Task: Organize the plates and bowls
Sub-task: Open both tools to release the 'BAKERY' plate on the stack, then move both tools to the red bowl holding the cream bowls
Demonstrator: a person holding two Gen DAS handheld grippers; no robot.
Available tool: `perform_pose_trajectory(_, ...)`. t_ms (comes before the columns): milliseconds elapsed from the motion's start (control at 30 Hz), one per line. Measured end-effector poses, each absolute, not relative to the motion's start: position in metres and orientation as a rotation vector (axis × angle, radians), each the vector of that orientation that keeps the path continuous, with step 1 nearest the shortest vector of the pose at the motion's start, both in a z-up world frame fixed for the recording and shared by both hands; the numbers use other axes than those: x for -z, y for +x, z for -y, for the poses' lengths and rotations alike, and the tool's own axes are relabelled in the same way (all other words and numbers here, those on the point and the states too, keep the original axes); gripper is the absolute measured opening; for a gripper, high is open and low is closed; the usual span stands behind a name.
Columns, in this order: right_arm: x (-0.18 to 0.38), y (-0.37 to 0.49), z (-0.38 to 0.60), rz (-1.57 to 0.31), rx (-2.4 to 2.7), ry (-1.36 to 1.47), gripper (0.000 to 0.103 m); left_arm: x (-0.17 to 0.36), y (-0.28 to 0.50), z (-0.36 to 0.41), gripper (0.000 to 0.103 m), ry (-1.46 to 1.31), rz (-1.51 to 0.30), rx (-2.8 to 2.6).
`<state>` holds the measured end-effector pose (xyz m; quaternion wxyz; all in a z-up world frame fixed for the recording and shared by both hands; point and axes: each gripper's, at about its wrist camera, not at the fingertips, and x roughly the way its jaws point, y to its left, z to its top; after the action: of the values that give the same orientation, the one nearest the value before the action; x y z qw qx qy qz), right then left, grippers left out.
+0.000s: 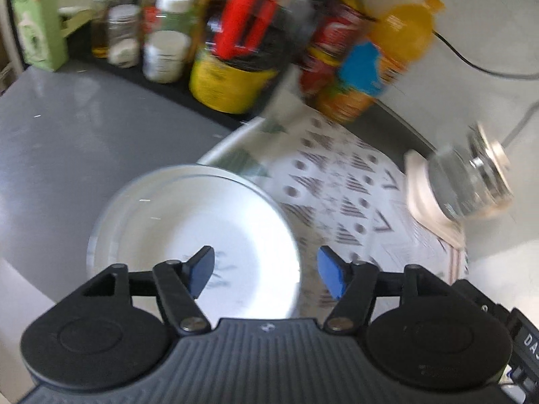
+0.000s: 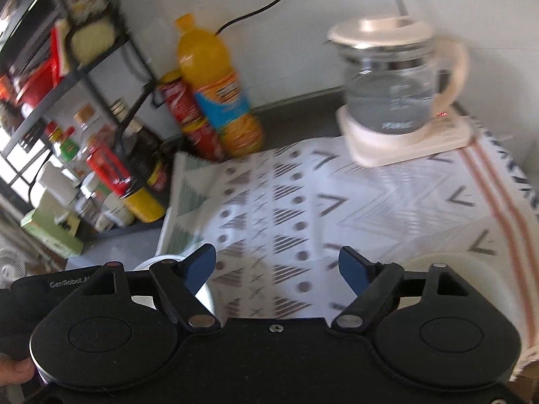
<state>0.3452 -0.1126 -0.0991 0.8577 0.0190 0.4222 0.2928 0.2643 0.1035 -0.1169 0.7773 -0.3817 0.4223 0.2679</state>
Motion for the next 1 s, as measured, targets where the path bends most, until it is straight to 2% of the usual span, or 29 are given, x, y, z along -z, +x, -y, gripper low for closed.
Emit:
perform_pose_trajectory(300,0.108,0.356,0.175,-0.891,-0.484,0.110,0.083,0.113,0.300,-0.051,0.075,-0.773,-0.959,-0.429)
perform_pose_trajectory(833,0.147,0.350,0.232,-0.966,-0.335,0.179,0.082,0.141,0.332,-0.004,0.076,-0.768,-1.072,-0.275)
perform_pose_trajectory(1000,0.151,0.351,0.244,-0.967,-0.311,0.209,0.076,0.144,0.342,0.006,0.076,-0.779,-1.085,-0.223)
